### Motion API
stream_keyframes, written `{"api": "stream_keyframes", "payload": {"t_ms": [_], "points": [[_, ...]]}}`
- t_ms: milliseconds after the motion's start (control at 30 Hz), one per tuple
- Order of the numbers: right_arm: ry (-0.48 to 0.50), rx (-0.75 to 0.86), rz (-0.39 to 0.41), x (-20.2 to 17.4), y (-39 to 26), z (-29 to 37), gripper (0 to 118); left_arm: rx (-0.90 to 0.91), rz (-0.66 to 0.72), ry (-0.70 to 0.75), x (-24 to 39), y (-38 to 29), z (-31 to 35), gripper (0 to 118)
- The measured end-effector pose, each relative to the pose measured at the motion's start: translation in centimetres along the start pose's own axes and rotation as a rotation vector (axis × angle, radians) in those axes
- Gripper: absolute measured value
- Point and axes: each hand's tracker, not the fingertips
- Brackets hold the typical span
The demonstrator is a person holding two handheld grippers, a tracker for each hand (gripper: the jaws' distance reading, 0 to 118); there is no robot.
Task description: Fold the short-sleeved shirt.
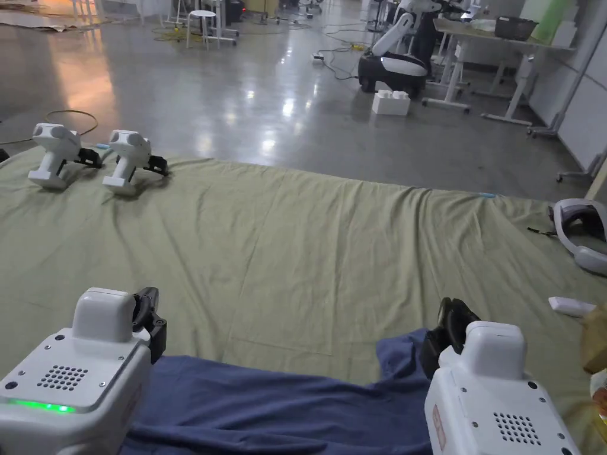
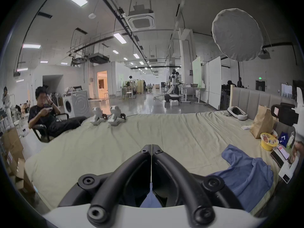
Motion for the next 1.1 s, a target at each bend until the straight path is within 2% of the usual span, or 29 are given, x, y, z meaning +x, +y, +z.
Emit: {"api": "stream_keyframes", "payload": {"t_ms": [200, 367, 400, 500, 567, 633, 767, 900, 1000, 1067, 1100], "points": [[0.022, -0.058, 0.021, 0.4, -0.9, -1.0, 10, -0.257, 0.052, 0.037, -4.3, -2.0, -5.8, 3], [0.037, -0.12, 0.03, 1.0, -1.7, -2.1, 10, -0.547, 0.147, -0.001, -7.4, -2.6, -11.2, 3], [0.036, -0.132, 0.03, 1.3, -1.8, -2.3, 10, -0.582, 0.141, -0.006, -7.7, -2.8, -12.1, 10], [0.027, -0.172, 0.034, 1.7, -2.5, -2.9, 10, -0.721, 0.125, -0.036, -7.7, -3.3, -13.9, 52], [0.019, -0.188, 0.035, 2.1, -3.0, -3.1, 10, -0.781, 0.141, -0.063, -8.0, -4.1, -15.1, 55], [0.01, -0.209, 0.043, 2.4, -3.5, -3.3, 10, -0.807, 0.143, -0.034, -7.6, -4.3, -15.4, 70], [0.003, -0.245, 0.065, 3.0, -4.4, -3.7, 10, -0.872, 0.16, -0.044, -7.2, -5.3, -16.6, 81], [-0.002, -0.281, 0.068, 3.5, -5.2, -4.3, 10, -0.941, 0.07, 0.001, -6.0, -6.9, -17.8, 81], [-0.004, -0.313, 0.058, 4.0, -5.8, -4.7, 10, -0.895, 0.035, 0.026, -4.5, -7.5, -16.9, 79], [-0.011, -0.336, 0.057, 4.3, -6.2, -5.0, 10, -0.872, 0.017, 0.026, -4.1, -7.2, -16.5, 66], [-0.013, -0.347, 0.054, 4.6, -6.3, -5.4, 10, -0.856, -0.006, 0.007, -3.7, -7.1, -16.2, 44]]}}
